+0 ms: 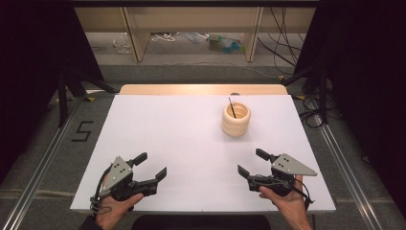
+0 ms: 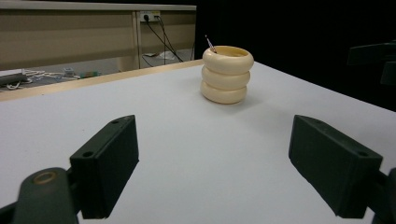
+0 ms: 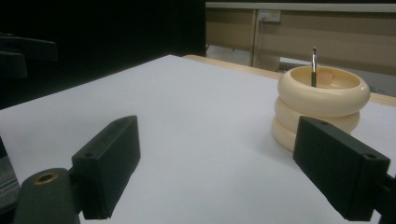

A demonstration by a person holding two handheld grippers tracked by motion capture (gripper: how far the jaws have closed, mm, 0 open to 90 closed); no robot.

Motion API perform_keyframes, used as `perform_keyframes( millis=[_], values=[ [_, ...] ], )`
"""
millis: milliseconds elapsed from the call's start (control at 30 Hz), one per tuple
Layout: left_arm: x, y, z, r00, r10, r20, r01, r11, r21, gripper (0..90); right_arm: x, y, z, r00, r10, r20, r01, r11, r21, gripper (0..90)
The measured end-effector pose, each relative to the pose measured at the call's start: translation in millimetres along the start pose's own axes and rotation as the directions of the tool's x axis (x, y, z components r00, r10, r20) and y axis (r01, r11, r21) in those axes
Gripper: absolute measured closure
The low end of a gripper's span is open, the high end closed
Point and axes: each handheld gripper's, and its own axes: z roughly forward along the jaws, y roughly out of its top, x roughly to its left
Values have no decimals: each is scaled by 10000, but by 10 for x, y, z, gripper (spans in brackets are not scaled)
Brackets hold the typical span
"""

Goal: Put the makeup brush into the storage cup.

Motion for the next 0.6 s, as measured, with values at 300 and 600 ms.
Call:
perform_keyframes(
  millis=[300,600],
  values=[
    [-3,1,0,10000,14,-20,-14,10000,5,159,7,4,0,10000,-12,-13,12,10000,57,160],
    [-1,1,2,10000,33,-20,-33,10000,23,159,7,-5,12,9999,96,-65,-96,10000,-25,160]
  ],
)
